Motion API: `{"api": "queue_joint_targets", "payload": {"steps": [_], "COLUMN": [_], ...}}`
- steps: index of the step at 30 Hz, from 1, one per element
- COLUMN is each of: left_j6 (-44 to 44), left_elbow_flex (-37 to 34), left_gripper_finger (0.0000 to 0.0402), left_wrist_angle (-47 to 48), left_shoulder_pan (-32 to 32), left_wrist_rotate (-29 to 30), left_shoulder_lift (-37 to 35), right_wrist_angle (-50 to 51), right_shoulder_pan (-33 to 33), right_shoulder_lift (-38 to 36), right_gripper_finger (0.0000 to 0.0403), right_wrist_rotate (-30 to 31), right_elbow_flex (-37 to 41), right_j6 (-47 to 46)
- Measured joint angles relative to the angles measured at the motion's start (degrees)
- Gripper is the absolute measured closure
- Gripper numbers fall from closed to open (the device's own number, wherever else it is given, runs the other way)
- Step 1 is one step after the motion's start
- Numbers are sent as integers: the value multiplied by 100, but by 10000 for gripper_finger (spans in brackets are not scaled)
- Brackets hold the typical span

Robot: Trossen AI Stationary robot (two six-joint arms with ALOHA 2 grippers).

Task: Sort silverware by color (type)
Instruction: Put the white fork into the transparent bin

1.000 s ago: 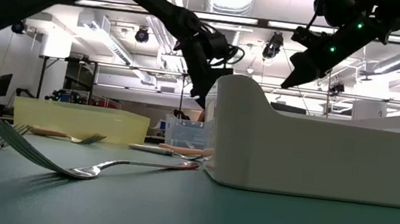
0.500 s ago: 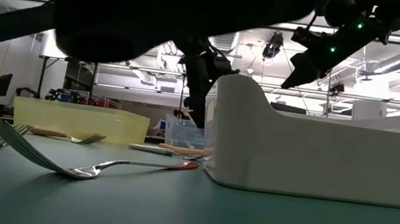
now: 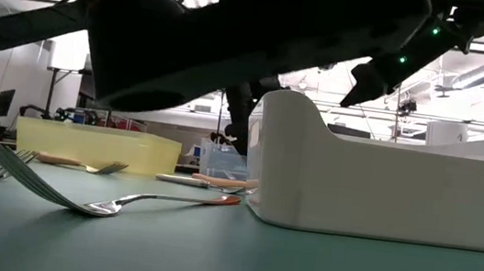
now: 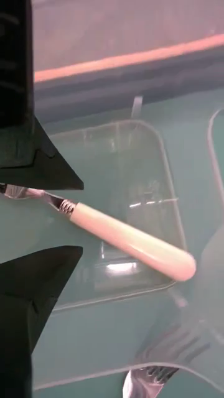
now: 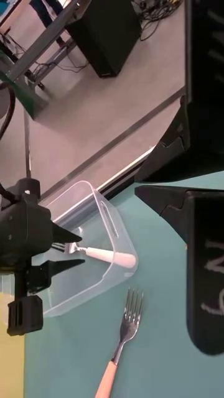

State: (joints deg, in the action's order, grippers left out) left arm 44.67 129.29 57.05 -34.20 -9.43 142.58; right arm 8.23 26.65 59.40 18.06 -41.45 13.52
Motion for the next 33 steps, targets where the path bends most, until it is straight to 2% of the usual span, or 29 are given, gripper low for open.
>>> {"api": "queue_joint_targets", "payload": {"steps": [7, 28, 33], "left_j6": [10, -166, -184], "left_elbow_flex": [-309, -310, -313], "left_gripper_finger": [265, 265, 279], "left_wrist_angle": [-233, -58, -60], "left_shoulder_pan": [-13, -52, -63], "left_wrist_rotate": [-11, -57, -59], "left_shoulder_lift": [0, -2, -2], "right_wrist_angle": [0, -1, 0], "right_shoulder_pan": [0, 1, 0], "right_shoulder_lift": [0, 0, 0], "right_gripper_finger": [392, 392, 392], "right_wrist_rotate": [0, 0, 0], "right_elbow_flex": [0, 0, 0], "right_j6": [0, 0, 0]}}
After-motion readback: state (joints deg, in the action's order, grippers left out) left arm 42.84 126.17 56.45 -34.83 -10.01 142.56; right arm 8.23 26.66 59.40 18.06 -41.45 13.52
